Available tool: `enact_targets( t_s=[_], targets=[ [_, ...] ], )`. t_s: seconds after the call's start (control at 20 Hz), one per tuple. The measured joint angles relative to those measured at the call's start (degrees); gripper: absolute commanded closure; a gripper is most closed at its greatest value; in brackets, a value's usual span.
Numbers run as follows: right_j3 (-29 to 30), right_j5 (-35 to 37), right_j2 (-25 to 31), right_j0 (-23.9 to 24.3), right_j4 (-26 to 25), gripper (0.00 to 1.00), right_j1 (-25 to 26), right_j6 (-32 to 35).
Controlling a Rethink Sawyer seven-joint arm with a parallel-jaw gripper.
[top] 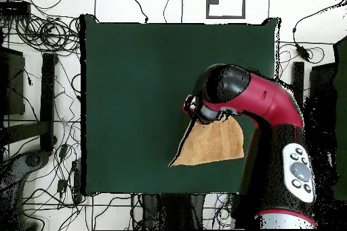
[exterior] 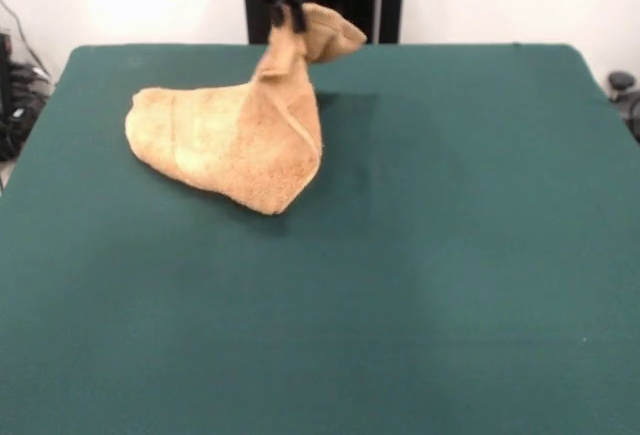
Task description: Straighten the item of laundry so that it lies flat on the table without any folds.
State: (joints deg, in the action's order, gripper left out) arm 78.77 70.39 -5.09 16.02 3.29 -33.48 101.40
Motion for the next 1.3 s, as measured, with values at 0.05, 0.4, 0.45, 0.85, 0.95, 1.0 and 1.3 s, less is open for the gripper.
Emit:
enact_targets(
  t_s=[0.05, 0.4, 0.45, 0.85, 0.95, 1.0, 1.3],
  targets=[
    [-0.95, 1.63, 0.32, 1.02, -0.85, 1.0, 0.08, 0.0],
    [-6.95, 10.11, 3.27, 7.79, -6.17, 1.0, 0.57, -0.01],
    [-7.55, 10.65, 3.61, 8.5, -6.73, 1.0, 0.72, -0.01],
    [-12.34, 13.27, 8.44, 14.67, -12.7, 1.0, 2.49, -3.1],
    [-13.88, 14.06, 10.29, 16.59, -14.86, 1.0, 3.46, -6.59],
    [-14.09, 14.18, 10.53, 16.84, -15.23, 1.0, 3.6, -7.31],
    [-14.98, 15.66, 12.22, 17.84, -18.09, 1.0, 3.97, -12.05]
  ],
)
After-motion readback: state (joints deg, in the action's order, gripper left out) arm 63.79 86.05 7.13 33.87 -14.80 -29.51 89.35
